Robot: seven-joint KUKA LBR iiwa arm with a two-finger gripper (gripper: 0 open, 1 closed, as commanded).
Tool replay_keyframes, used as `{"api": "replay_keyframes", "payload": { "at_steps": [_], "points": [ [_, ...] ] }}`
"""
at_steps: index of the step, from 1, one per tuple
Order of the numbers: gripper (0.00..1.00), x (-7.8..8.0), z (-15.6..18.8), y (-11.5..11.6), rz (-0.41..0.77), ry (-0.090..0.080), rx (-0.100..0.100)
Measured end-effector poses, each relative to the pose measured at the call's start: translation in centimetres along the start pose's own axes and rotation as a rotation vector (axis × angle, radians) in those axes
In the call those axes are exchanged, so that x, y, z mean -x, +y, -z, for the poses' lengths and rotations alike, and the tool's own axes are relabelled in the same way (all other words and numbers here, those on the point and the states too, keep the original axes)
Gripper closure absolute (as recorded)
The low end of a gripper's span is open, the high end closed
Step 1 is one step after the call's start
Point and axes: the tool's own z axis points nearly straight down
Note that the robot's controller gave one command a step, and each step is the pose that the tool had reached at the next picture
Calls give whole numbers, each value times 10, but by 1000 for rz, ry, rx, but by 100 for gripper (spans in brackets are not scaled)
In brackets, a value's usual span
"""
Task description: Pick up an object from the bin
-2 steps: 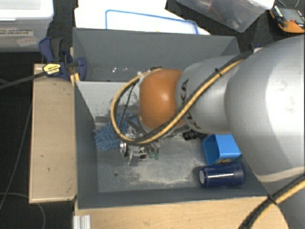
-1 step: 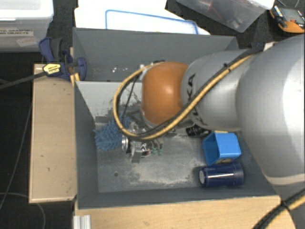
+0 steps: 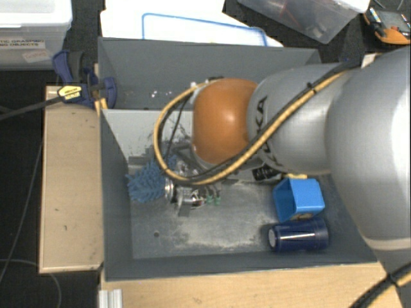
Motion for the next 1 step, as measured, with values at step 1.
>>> {"api": "replay_keyframes", "payload": {
  "at_steps": [1],
  "points": [
    [100, 0, 5, 0, -1, 1, 0]
  ]
}}
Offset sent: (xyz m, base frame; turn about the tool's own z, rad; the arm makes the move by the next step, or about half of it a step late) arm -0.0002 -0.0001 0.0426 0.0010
